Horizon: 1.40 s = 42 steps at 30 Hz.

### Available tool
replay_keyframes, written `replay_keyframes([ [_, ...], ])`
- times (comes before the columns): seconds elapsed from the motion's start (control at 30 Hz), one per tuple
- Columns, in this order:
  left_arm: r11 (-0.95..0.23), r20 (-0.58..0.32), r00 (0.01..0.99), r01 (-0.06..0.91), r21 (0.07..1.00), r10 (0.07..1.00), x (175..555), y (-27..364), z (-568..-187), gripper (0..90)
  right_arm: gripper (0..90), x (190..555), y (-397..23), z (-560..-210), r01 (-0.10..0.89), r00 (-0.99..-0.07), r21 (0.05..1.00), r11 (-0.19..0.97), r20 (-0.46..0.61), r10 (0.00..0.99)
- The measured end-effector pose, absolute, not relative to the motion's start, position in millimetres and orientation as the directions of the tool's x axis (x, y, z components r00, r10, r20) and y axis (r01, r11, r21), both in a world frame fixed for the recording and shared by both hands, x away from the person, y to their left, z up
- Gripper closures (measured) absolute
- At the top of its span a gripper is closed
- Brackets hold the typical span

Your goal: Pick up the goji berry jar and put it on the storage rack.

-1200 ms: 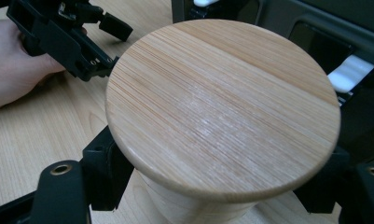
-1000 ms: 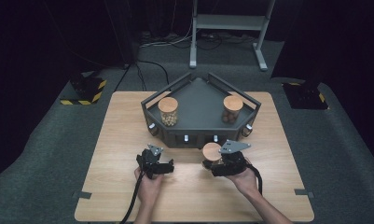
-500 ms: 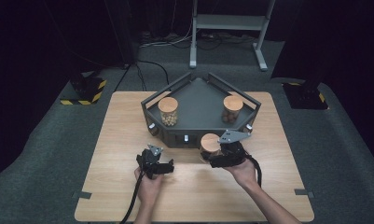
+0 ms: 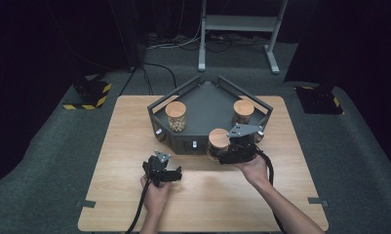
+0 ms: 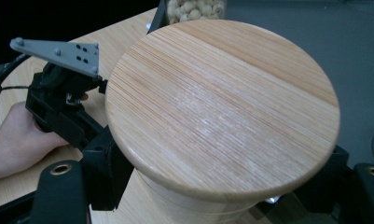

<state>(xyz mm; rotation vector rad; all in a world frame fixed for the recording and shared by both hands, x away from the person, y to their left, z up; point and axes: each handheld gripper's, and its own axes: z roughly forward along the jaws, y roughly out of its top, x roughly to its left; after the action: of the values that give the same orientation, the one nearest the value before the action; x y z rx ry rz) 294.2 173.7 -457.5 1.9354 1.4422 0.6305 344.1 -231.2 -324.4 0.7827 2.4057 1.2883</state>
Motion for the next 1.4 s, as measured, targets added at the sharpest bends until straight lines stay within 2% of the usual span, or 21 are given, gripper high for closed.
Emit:
replay_keyframes([
  [0.63, -0.198, 0.004, 0.285, 0.654, 0.730, 0.959, 294.3, 173.9, -457.4, 3.4, 25.4, 363.9, -220.8, -300.4, 0.346, -0.785, 0.840, 0.418, 0.015, 0.620],
  [1.4, -0.199, 0.005, 0.286, 0.655, 0.729, 0.958, 294.3, 173.9, -457.3, 3.4, 25.4, 389.9, -186.8, -279.7, 0.407, -0.684, 0.823, 0.397, -0.013, 0.729],
])
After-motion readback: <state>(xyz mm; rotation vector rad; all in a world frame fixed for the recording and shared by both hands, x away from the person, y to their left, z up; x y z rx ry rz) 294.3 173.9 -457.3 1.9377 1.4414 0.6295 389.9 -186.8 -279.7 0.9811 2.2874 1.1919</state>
